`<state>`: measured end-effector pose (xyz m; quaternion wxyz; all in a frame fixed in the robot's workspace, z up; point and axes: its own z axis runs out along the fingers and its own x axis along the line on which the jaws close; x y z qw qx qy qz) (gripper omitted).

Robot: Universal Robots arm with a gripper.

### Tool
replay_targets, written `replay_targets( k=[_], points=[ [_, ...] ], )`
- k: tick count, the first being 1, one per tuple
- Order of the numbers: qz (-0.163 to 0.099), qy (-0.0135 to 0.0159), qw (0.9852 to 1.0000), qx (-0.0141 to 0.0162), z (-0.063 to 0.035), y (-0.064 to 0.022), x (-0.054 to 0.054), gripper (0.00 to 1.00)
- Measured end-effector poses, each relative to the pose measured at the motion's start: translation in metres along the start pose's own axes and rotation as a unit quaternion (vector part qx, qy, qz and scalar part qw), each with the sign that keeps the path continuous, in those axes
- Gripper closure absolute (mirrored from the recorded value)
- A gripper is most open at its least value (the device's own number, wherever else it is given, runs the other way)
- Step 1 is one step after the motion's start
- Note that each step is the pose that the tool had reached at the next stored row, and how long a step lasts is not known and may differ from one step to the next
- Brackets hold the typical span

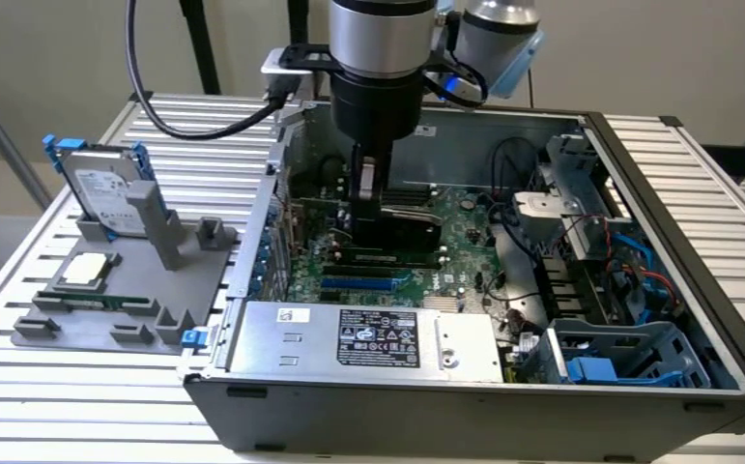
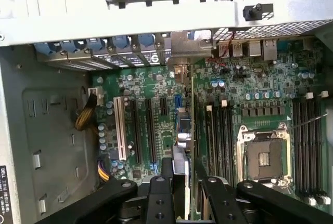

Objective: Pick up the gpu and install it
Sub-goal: 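Insert the gpu into the slot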

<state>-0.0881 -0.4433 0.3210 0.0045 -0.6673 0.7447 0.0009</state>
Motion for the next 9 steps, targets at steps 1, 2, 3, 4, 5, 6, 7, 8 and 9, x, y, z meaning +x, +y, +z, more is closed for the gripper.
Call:
replay_targets(
  k=[1, 2, 3, 4, 5, 6, 7, 8, 9],
  points=[
    [0.000, 0.0000, 1.0000, 0.0001, 0.0017, 0.0005, 0.000, 1.00],
    [0.000, 0.0000, 1.0000, 0.0001, 0.0037, 0.0011, 0.001, 1.00],
    [0.000, 0.0000, 1.0000, 0.0002, 0.0055, 0.0015, 0.001, 1.00],
    [0.000, 0.0001, 1.0000, 0.0001, 0.0072, 0.0019, 0.001, 1.00],
    [0.000, 0.0000, 1.0000, 0.0002, 0.0091, 0.0021, 0.001, 1.00],
    [-0.001, 0.0001, 1.0000, 0.0001, 0.0108, 0.0023, 0.002, 1.00],
    [-0.001, 0.0000, 1.0000, 0.0002, 0.0127, 0.0025, 0.002, 1.00],
    [-0.001, 0.0001, 1.0000, 0.0002, 0.0145, 0.0027, 0.002, 1.00],
    [-0.001, 0.0000, 1.0000, 0.0001, 0.0164, 0.0028, 0.003, 1.00]
  ],
)
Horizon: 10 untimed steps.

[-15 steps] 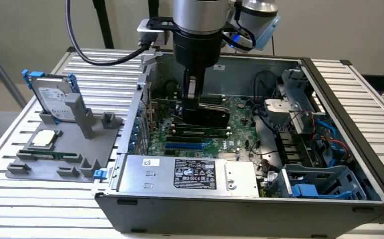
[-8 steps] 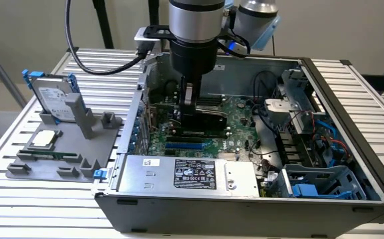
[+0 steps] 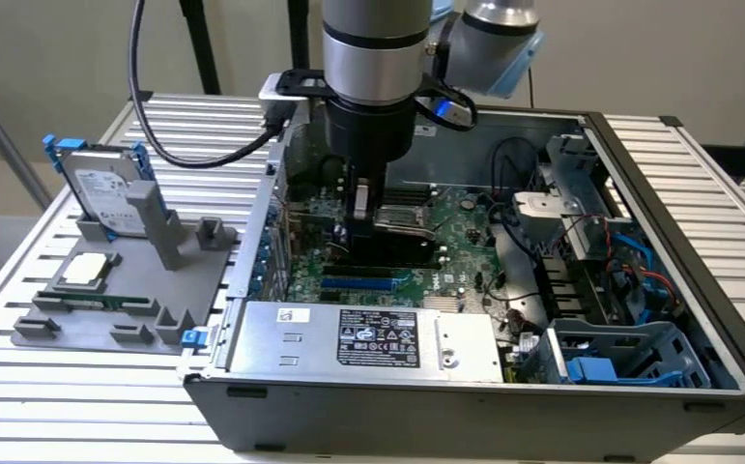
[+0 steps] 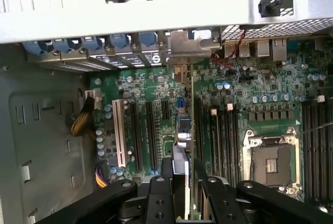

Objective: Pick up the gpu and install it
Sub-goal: 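Insert the gpu into the slot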

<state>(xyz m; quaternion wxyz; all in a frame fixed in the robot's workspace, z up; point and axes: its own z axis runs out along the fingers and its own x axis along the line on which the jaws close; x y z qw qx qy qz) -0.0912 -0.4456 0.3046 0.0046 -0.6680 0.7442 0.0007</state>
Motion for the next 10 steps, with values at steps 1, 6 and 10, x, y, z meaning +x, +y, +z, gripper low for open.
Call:
replay_targets(
  k=[1, 6, 10],
  points=[
    [0.000, 0.0000, 1.0000, 0.0000, 0.0018, 0.0001, 0.000, 1.00],
    [-0.001, 0.0000, 1.0000, 0.0000, 0.0125, 0.0007, 0.002, 1.00],
    [-0.002, -0.0008, 1.0000, -0.0001, 0.0199, 0.0016, 0.003, 1.00]
  ],
)
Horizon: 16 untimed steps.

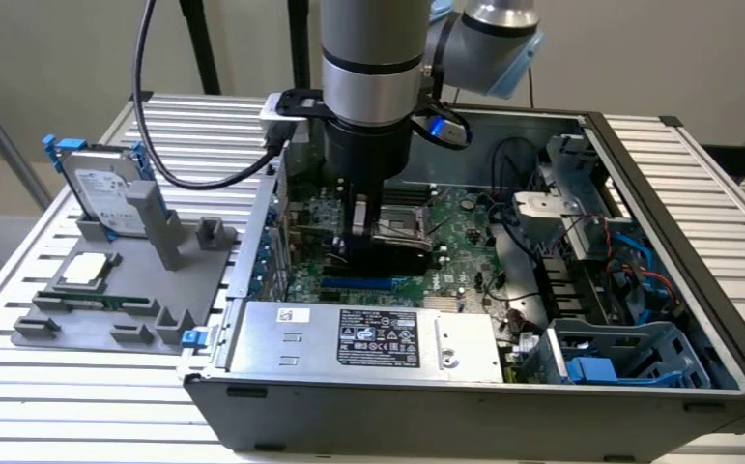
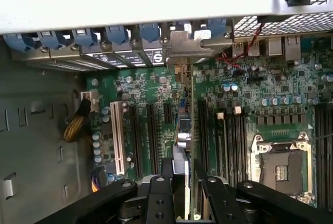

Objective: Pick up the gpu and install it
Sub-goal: 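Insert the gpu into the slot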

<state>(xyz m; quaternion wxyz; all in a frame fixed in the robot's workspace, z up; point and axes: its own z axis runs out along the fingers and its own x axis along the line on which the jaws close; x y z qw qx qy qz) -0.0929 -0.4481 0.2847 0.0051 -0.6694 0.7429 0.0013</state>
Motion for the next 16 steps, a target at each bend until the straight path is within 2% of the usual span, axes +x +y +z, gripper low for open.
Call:
replay_targets(
  k=[5, 8, 11, 16],
  points=[
    [0.000, -0.0028, 1.0000, -0.0003, 0.0077, 0.0012, 0.0002, 1.00],
    [0.000, -0.0064, 1.0000, -0.0013, 0.0096, 0.0014, 0.0002, 1.00],
    [0.000, -0.0097, 0.9999, -0.0035, 0.0106, 0.0014, 0.0002, 1.00],
    [0.000, -0.0105, 0.9999, -0.0066, 0.0114, 0.0019, 0.0003, 1.00]
  ],
)
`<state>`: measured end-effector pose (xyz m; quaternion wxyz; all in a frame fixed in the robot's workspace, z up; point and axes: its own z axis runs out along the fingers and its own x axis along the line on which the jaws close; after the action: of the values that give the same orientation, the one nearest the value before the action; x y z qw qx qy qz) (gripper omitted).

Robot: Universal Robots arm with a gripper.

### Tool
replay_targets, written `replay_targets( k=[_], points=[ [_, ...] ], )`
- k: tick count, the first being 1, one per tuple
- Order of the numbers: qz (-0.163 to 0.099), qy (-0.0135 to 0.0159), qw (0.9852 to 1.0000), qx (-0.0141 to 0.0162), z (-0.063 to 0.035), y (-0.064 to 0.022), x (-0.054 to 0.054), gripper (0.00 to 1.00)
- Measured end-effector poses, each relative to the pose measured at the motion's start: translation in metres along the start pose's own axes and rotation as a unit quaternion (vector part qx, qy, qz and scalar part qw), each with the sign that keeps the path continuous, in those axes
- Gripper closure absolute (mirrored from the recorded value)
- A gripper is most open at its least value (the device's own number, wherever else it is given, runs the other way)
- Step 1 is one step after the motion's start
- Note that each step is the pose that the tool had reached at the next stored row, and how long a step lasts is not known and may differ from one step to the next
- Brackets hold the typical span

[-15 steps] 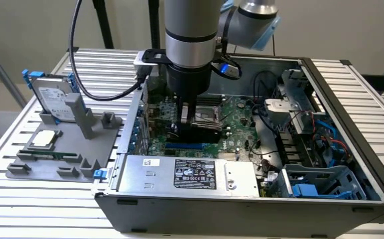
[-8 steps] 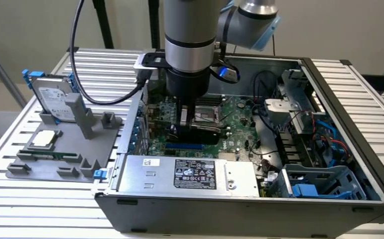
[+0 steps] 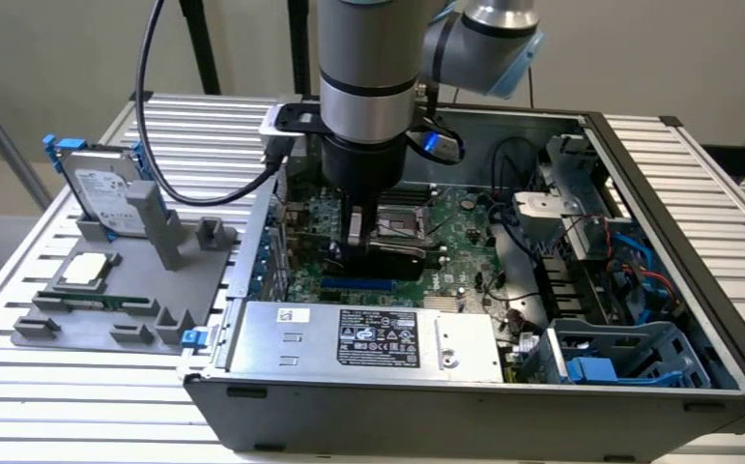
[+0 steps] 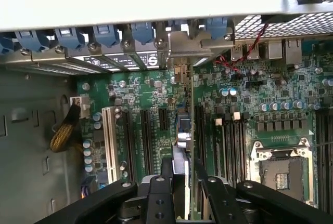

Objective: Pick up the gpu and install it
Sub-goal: 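Insert the gpu into the slot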

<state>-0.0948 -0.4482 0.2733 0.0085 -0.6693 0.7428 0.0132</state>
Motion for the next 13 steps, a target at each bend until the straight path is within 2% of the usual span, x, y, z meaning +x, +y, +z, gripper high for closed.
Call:
replay_targets(
  k=[7, 13],
  points=[
    [-0.002, 0.0001, 1.0000, -0.0003, 0.0007, 0.0002, 0.0000, 1.00],
    [-0.018, 0.0002, 0.9998, -0.0008, 0.0009, 0.0005, 0.0001, 1.00]
  ],
)
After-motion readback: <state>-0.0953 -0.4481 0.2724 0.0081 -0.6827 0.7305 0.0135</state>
